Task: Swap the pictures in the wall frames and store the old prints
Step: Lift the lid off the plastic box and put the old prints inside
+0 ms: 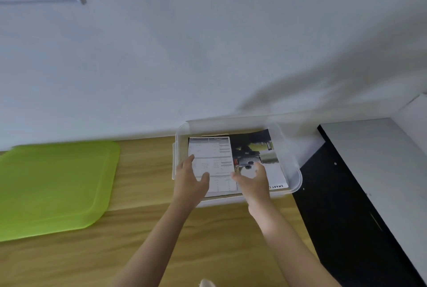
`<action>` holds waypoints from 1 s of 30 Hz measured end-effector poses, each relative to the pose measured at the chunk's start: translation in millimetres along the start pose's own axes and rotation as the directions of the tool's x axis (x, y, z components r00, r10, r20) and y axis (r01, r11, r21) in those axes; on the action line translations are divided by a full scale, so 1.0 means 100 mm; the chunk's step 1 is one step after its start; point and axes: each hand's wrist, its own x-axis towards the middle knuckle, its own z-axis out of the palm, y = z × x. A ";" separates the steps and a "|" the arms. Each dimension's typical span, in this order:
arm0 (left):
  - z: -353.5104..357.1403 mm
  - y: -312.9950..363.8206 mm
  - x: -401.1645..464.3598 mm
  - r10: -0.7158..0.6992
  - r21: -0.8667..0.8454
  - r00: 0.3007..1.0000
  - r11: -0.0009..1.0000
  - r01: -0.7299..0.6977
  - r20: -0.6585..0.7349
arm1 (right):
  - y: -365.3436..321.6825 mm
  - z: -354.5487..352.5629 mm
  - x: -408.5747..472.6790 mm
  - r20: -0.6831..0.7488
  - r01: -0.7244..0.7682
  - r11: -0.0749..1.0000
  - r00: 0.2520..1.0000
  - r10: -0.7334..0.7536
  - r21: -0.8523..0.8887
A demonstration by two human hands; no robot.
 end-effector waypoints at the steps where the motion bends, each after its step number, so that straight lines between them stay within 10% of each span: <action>1: -0.03 -0.01 -0.08 0.018 -0.021 0.999 1.000 -0.018 -0.027 | 0.01 0.01 -0.06 0.027 0.034 0.999 0.999 -0.033 -0.012; 15: -1.09 -1.19 -0.51 -0.238 -0.184 0.918 0.965 0.187 -0.317 | 0.14 1.18 -0.76 0.371 0.315 0.936 0.897 -0.241 -0.154; 30: -3.49 -3.09 0.03 -0.453 -0.070 0.772 0.877 0.474 -0.446 | 0.35 3.48 -0.77 0.292 0.235 0.822 0.952 -0.087 -0.519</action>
